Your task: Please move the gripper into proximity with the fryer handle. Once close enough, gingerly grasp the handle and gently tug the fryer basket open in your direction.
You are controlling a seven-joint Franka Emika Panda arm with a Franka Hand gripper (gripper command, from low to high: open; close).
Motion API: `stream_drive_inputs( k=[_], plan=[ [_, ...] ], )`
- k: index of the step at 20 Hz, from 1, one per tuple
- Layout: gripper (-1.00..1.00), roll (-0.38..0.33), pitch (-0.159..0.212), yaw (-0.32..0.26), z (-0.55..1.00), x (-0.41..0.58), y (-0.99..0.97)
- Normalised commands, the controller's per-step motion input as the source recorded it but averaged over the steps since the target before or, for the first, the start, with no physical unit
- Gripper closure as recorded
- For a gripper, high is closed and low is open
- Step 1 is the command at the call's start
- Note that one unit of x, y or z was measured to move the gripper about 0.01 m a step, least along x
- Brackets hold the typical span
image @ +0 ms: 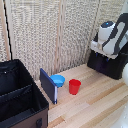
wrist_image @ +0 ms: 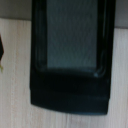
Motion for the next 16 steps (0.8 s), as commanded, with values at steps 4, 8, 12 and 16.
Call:
stream_drive_inputs(
  k=[4, 8, 12, 16],
  plan=[
    [1.00, 0.000, 0.003, -0.045, 0.00, 0.145, 0.00],
    [1.00, 0.007, 0.050, 0.098, 0.01, 0.356, -0.09],
    [1.00, 0.001, 0.118, 0.106, 0.02, 0.230, -0.01],
    [1.00, 0.006, 0.194, 0.118, 0.08, 0.106, 0.05]
  ],
)
